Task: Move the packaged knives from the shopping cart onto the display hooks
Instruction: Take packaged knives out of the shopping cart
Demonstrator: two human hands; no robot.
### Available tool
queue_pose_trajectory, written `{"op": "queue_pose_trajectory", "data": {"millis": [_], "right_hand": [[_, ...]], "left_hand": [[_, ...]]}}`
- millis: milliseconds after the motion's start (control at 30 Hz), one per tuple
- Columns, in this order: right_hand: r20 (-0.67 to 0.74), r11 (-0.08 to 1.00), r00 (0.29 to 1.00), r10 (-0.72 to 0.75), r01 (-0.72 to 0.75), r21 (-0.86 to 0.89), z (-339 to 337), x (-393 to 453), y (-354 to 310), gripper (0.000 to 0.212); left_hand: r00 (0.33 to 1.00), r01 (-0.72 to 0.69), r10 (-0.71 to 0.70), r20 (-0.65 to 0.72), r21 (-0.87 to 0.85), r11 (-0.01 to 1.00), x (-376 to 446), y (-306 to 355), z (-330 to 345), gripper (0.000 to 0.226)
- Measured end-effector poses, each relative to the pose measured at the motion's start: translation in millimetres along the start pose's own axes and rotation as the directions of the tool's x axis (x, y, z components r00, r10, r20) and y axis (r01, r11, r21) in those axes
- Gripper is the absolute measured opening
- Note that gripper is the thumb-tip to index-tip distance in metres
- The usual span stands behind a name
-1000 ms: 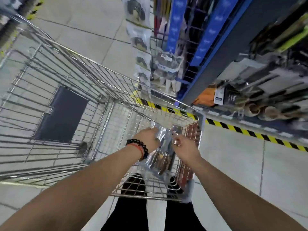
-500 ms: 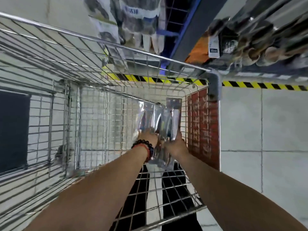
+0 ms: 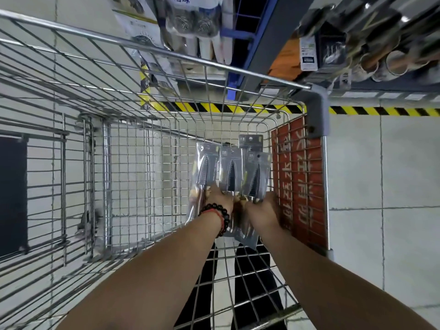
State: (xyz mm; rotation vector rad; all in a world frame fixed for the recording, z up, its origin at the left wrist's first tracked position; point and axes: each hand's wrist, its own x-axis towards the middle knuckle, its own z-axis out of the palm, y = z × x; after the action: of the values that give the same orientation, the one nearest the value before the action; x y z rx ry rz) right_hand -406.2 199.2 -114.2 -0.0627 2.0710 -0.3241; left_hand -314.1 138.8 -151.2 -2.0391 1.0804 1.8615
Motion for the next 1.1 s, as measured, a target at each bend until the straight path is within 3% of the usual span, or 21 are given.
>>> {"op": "queue_pose_trajectory", "data": {"millis": [67, 200, 400, 500, 567, 633, 733, 800, 967, 1067, 1100], "right_hand": [[-0.017, 1.000, 1.000, -0.001, 0.001, 0.001, -0.3, -2.6, -0.9, 0.061], [-0.029, 1.000, 1.000, 0.002, -0.002, -0.001, 0.5, -0.5, 1.5, 0.046], [-0.043, 1.000, 0.999, -0.018, 0.018, -0.013, 1.2, 7.7, 4.9, 0.048], [-0.044, 0.999, 0.998, -0.048, 0.048, -0.021, 0.4, 7.7, 5.8, 0.054], [-0.034, 0.998, 0.998, -0.052, 0.051, -0.020, 0.5, 7.2, 4.7, 0.055], [-0.033, 0.999, 0.999, -0.040, 0.040, -0.003, 1.4, 8.7, 4.7, 0.054], [-0.017, 0.999, 0.999, -0.035, 0.035, 0.012, 0.5, 3.8, 3.4, 0.051], [0.006, 0.998, 0.998, -0.058, 0.058, 0.019, -2.3, -4.6, 0.6, 0.047], [0.012, 0.975, 0.975, -0.220, 0.220, 0.044, -19.8, -42.5, -24.4, 0.040], [0.057, 0.939, 0.949, -0.311, 0.297, 0.174, -46.5, -81.1, -53.0, 0.045], [0.046, 0.921, 0.937, -0.345, 0.329, 0.210, -57.4, -95.0, -61.7, 0.044]], "left_hand": [[1.000, 0.011, -0.011, 0.006, 0.007, 1.000, 2.7, -2.4, 1.3, 0.064], [0.999, -0.011, 0.017, -0.048, 0.124, 0.992, 6.7, -0.2, 6.9, 0.039], [0.990, -0.042, 0.055, -0.126, 0.108, 0.993, 1.8, -3.2, 20.3, 0.047], [0.983, -0.027, 0.031, -0.181, 0.027, 0.999, 3.0, -0.3, 17.1, 0.043], [0.974, -0.012, 0.008, -0.226, -0.015, 1.000, 1.5, 0.4, 12.9, 0.053], [0.984, -0.016, 0.009, -0.176, -0.041, 0.999, 1.9, -2.0, 9.5, 0.058], [0.999, -0.012, 0.008, -0.039, -0.101, 0.995, -2.5, -0.8, -0.7, 0.029], [0.999, -0.038, 0.033, -0.034, -0.151, 0.988, -9.9, 1.3, -10.4, 0.012], [0.987, -0.152, 0.130, -0.098, -0.264, 0.953, -47.4, 24.8, -50.1, 0.013], [0.974, -0.218, 0.182, -0.135, -0.340, 0.915, -84.2, 49.5, -81.0, 0.016], [0.971, -0.235, 0.199, -0.133, -0.380, 0.895, -100.1, 58.0, -90.0, 0.028]]}}
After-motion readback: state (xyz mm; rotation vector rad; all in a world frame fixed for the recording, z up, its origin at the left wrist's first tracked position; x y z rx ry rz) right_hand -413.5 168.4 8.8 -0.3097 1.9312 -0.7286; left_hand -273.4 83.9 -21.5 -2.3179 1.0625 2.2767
